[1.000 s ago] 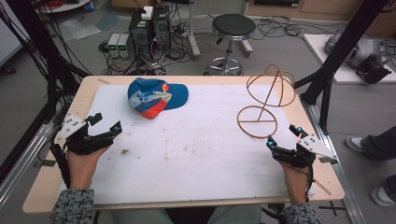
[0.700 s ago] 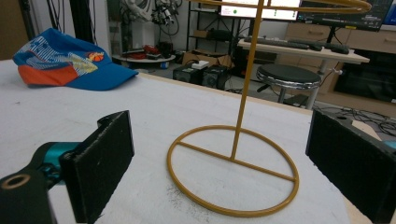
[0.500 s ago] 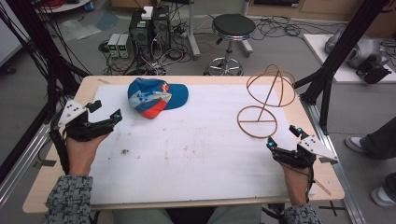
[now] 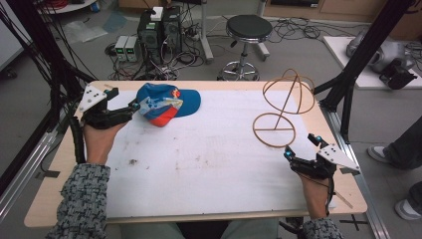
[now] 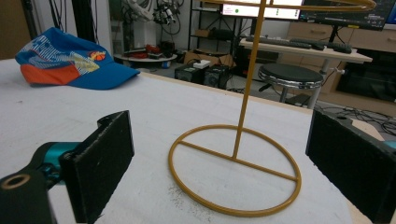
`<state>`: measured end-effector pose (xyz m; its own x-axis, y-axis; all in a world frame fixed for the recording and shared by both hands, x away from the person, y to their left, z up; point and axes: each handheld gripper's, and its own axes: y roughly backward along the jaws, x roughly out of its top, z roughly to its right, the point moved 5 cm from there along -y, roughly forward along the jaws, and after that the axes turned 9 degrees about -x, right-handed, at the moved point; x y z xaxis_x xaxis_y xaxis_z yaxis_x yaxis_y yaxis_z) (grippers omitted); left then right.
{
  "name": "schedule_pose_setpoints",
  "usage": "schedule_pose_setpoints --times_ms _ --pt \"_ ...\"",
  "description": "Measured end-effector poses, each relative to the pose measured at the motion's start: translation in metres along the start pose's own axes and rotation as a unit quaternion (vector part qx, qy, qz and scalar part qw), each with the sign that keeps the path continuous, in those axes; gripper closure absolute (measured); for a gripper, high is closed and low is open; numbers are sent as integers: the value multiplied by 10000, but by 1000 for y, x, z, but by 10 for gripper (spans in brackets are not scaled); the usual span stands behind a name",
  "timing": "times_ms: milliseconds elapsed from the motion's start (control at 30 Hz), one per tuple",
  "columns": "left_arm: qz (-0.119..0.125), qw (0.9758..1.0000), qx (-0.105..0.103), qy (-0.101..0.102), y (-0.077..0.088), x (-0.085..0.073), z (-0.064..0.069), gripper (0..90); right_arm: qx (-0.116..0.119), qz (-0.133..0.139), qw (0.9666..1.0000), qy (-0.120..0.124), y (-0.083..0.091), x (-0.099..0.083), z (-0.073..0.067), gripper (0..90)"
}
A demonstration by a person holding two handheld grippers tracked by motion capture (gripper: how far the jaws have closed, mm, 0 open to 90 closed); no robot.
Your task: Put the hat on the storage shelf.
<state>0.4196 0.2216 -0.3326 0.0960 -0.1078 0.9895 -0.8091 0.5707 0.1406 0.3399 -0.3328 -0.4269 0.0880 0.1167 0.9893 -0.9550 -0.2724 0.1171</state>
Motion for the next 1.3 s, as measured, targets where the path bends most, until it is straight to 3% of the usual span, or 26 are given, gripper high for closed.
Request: schedule_pose_setpoints --times_ms 167,233,367,700,933,1300 --pt "-30 10000 -12 -80 -19 4 -4 214 15 14 10000 -29 -1 0 0 68" --pt "95 9999 -42 -100 -27 5 -6 215 22 -16 10000 -31 -1 0 0 68" --pt "121 9997 31 -197 -42 1 -15 218 43 -4 10000 -10 -1 0 0 68" --pt "85 9998 162 -2 -73 -20 -43 234 31 -3 10000 -36 -2 -1 1 68" --pt "-71 9997 230 -38 -91 -36 -54 272 44 -19 10000 -53 -3 -1 1 68" --pt "-444 9985 310 -45 -112 -60 -59 291 29 -2 9999 -115 -3 -1 4 68"
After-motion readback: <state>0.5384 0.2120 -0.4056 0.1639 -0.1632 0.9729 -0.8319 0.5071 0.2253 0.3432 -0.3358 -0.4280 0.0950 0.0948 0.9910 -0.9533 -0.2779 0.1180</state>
